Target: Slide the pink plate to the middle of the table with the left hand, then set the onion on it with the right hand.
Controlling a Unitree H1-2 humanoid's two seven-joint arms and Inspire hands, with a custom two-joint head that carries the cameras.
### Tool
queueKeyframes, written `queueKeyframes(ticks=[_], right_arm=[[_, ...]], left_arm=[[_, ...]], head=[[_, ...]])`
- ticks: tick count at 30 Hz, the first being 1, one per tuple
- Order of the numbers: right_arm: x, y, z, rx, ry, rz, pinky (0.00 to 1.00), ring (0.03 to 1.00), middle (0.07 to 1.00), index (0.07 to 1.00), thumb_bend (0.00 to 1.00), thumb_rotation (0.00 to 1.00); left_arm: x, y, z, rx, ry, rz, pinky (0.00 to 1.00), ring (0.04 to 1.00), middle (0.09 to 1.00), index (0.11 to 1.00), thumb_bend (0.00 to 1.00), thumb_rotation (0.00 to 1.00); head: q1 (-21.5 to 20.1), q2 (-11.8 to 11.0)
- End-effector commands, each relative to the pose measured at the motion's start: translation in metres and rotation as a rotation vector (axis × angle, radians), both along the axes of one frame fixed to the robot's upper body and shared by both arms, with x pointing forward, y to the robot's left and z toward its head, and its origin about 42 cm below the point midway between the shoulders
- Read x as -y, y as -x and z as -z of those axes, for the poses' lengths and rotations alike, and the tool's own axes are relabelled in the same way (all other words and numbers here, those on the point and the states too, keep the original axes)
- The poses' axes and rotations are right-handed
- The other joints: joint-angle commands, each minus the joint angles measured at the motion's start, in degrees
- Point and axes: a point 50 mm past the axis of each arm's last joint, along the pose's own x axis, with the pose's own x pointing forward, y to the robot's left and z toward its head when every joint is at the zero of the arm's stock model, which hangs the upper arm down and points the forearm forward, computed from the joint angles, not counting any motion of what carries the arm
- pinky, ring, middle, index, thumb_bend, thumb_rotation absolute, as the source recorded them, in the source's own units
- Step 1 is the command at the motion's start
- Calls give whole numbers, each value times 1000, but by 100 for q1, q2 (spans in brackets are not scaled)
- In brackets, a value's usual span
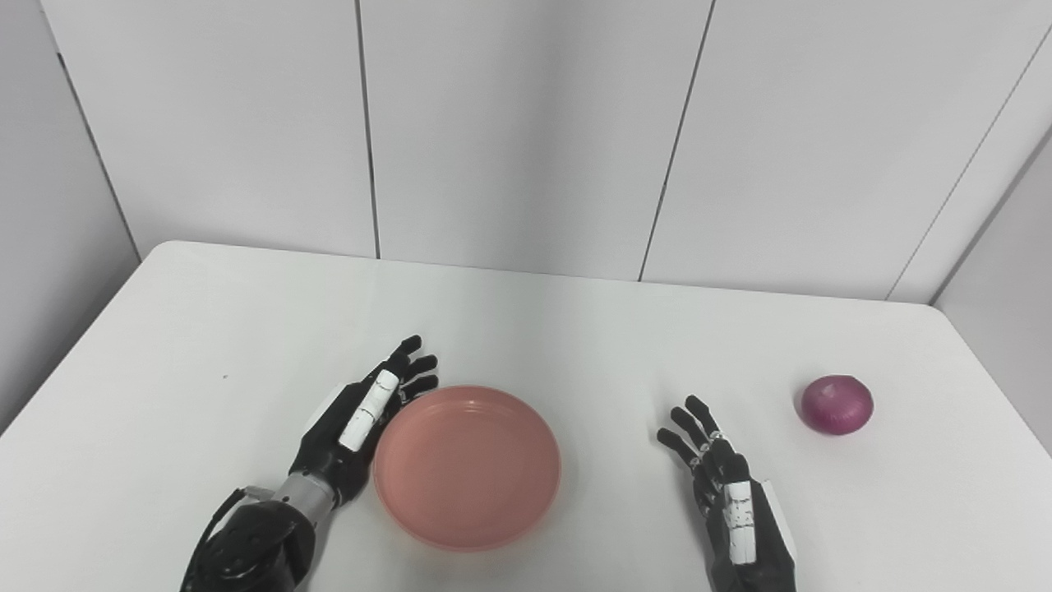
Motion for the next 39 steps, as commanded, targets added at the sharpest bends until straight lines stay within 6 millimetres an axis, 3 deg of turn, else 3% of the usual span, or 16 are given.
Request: queueKeyframes(ticks=[1, 39], right_arm=[[-7, 5, 17, -75, -26, -2, 980, 857, 906, 941, 947, 983], [-8, 4, 16, -71, -26, -8, 973, 847, 911, 944, 947, 969]], left_arm=[[13, 2, 5, -33, 5, 29, 896, 908, 925, 951, 847, 840], [49, -3, 10, -59, 1, 69, 922, 882, 908, 921, 905, 806]], head=[[4, -8], [0, 15]])
